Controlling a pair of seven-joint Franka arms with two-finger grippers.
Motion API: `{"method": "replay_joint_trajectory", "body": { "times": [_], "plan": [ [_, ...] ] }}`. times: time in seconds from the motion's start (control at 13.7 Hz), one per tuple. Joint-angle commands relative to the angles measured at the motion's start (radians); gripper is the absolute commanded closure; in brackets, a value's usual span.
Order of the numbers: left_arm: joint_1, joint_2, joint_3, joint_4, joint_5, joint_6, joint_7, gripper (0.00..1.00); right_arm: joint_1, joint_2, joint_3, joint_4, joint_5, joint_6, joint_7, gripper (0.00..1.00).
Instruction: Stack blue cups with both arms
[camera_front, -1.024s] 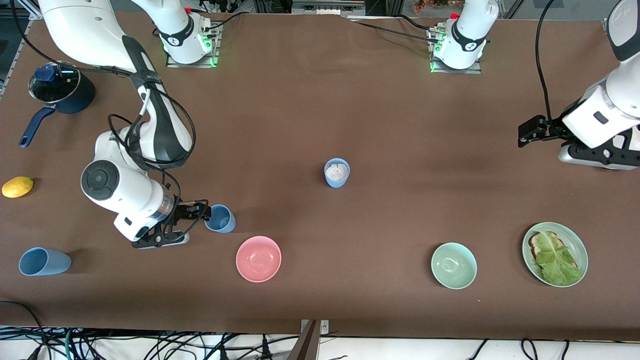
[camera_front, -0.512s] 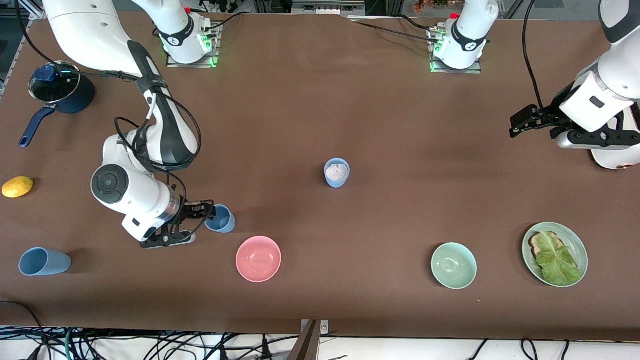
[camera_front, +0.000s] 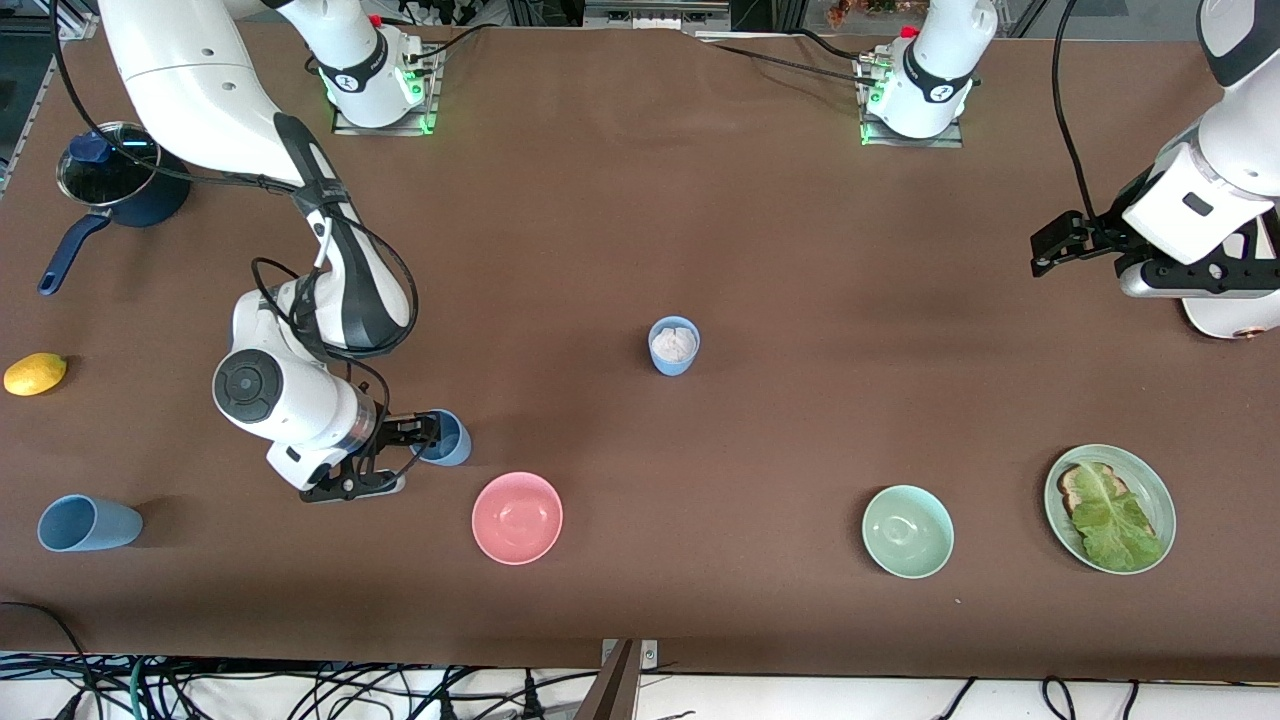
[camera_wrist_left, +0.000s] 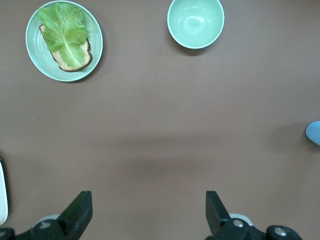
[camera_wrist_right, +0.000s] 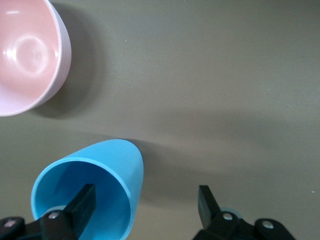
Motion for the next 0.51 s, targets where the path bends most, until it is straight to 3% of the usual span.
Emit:
{"method": "replay_joint_trajectory", "body": {
  "times": [0.0,0.37,0.44],
  "plan": [
    [-0.003,0.004,-0.002,0.03,0.02,-0.028,-0.005,0.0,0.008,0.0,0.003,0.001,-0.014,0.007,0.033,0.3],
    [-0.003,0.027,0.001,0.078,-0.006,-0.06,-0.008,0.0,0.02,-0.006,0.006,0.004,-0.012,-0.001,0.073,0.91],
    [-0.003,0.026,0.0,0.078,-0.003,-0.06,-0.005,0.0,0.022,-0.006,0.006,0.006,-0.012,-0.001,0.073,1.0]
  ]
}}
